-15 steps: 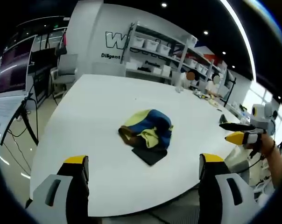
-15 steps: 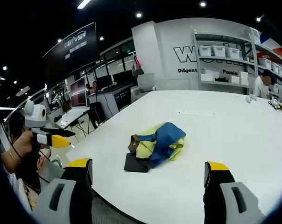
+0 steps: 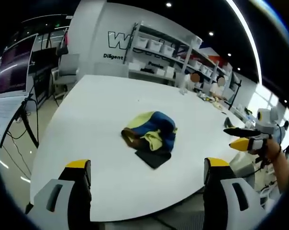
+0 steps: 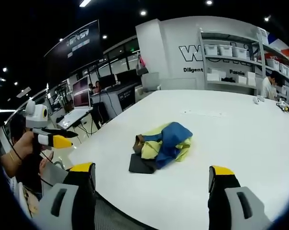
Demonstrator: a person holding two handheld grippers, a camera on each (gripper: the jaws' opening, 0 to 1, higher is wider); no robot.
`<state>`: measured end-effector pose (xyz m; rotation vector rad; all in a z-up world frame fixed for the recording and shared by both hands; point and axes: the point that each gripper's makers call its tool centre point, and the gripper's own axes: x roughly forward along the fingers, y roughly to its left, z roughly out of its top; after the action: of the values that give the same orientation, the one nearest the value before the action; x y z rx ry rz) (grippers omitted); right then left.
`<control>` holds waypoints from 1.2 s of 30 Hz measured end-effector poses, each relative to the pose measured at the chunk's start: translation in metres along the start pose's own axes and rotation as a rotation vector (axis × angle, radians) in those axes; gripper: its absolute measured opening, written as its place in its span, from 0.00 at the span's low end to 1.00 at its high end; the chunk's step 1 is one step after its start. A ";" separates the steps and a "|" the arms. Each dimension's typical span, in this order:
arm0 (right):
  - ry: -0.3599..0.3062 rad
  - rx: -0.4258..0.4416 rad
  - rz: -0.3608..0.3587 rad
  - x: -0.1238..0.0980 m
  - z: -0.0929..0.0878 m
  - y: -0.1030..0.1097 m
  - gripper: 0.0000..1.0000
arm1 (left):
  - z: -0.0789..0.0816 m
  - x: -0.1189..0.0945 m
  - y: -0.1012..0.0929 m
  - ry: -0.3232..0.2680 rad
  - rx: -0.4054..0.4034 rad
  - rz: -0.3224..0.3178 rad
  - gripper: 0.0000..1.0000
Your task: Fold the garment on the visible template until the final outline fits inside the template.
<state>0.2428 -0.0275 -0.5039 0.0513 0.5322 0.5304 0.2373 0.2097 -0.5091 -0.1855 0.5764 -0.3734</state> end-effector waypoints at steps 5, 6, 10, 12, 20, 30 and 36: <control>0.020 -0.030 0.001 0.000 -0.005 -0.001 0.97 | -0.001 0.001 0.000 0.001 0.001 0.012 0.98; 0.024 -0.030 0.002 0.001 -0.005 -0.001 0.97 | -0.001 0.001 0.000 0.002 -0.001 0.012 0.98; 0.033 -0.034 0.015 0.002 -0.005 -0.002 0.97 | -0.001 0.001 -0.004 -0.003 -0.017 0.009 0.98; 0.027 -0.033 0.006 0.002 -0.003 -0.006 0.97 | -0.005 0.004 -0.003 0.017 0.000 0.007 0.98; 0.014 -0.040 0.001 0.000 0.004 -0.014 0.97 | -0.003 0.009 0.004 0.021 -0.017 0.019 0.97; 0.020 -0.043 0.007 0.007 0.007 -0.015 0.96 | 0.008 0.010 0.006 0.002 0.001 0.024 0.97; 0.013 -0.047 0.008 0.009 0.009 -0.016 0.94 | 0.008 0.013 0.008 0.013 0.003 0.025 0.97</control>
<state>0.2612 -0.0358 -0.5028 0.0054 0.5323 0.5514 0.2541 0.2128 -0.5111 -0.1727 0.5901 -0.3515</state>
